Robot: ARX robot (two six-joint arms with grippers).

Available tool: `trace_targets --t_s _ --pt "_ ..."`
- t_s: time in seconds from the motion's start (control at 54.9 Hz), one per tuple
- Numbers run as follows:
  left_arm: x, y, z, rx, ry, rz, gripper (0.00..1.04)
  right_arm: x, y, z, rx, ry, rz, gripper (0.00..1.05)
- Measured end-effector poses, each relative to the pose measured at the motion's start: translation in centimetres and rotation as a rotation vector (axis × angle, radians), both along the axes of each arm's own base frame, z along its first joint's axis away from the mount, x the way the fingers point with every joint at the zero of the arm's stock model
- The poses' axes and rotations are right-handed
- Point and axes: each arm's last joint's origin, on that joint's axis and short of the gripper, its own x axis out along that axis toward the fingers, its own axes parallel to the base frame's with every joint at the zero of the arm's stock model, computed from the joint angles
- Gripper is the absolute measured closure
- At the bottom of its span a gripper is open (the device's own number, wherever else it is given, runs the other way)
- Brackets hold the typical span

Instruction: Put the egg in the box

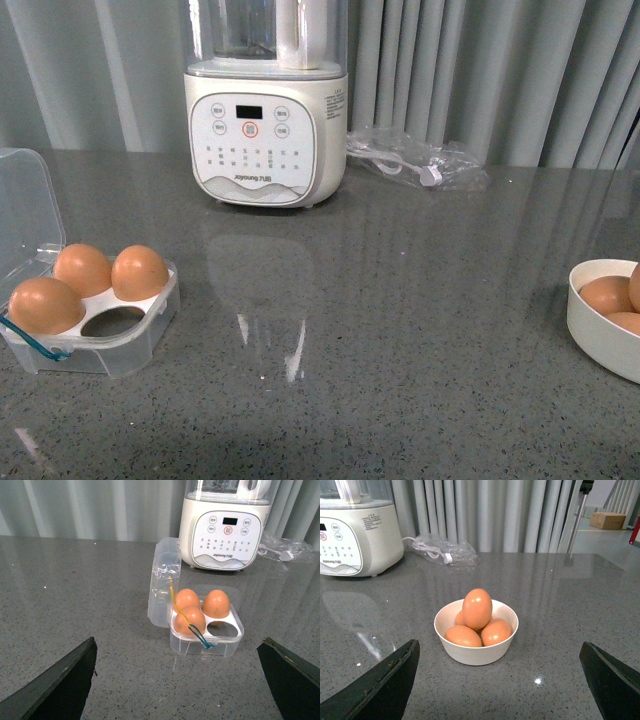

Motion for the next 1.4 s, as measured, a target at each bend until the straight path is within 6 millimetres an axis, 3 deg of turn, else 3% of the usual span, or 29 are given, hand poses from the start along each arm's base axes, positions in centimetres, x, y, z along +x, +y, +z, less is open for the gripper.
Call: trace_targets --t_s 0.91,0.965,1.074,1.274,1.402 --pt "0.0 0.0 0.0 0.0 0.0 0.0 0.07 0.0 0.0 0.0 -0.001 -0.001 -0.011 0.07" --pt "0.0 0.0 0.0 0.0 0.0 0.0 0.07 0.1 0.0 0.3 -0.013 -0.023 -0.119 0.07" --pt "0.0 0.0 0.0 0.0 0.0 0.0 0.07 0.3 0.1 1.4 -0.021 -0.052 -0.123 0.07" --pt "0.0 0.0 0.0 0.0 0.0 0.0 0.07 3.4 -0.4 5.1 -0.037 -0.111 -0.135 0.07" --pt "0.0 0.0 0.0 0.0 0.0 0.0 0.07 7.4 -0.8 6.7 -0.02 -0.047 -0.111 0.07"
